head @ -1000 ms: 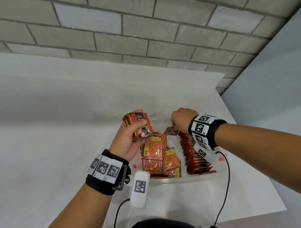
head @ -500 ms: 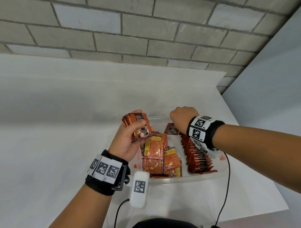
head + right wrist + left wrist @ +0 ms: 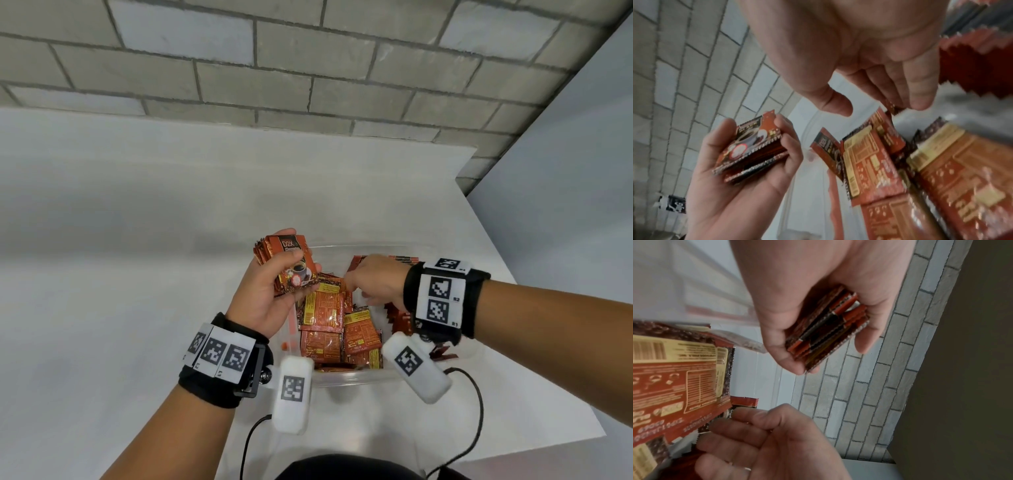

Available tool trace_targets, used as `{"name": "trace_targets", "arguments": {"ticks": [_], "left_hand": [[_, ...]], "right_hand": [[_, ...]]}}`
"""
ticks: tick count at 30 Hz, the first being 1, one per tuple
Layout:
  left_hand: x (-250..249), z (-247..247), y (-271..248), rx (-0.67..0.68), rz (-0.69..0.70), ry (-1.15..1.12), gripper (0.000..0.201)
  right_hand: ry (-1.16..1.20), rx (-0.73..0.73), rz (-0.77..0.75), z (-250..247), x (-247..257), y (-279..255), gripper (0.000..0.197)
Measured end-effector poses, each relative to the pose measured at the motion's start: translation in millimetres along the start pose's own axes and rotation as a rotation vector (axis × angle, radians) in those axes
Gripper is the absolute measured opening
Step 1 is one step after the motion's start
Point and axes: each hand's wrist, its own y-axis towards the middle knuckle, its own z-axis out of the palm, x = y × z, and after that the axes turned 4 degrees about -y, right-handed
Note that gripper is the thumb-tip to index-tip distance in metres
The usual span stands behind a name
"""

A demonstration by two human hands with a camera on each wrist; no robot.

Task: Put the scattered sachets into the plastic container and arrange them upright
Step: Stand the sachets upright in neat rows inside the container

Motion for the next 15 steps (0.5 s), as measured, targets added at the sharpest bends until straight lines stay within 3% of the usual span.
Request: {"name": "trace_targets", "arguments": {"ticks": [6, 10, 15], "left_hand": [[-0.2, 0.7, 0.3, -0.006, -0.006, 0.016, 0.034], [-0.8, 1.1, 0.2, -0.007, -0.014, 0.007, 0.034], [-0.6, -0.7, 1.0, -0.009, -0.014, -0.006, 0.038]], "right_hand": [[0.216, 0.076, 0.064, 14.2, 12.7, -0.3, 0.012], [0.216, 0.105, 0.060, 17.4, 14.5, 3.0, 0.018], [0.280, 0.060, -0.040, 13.1, 9.2, -0.6, 0.038]]}}
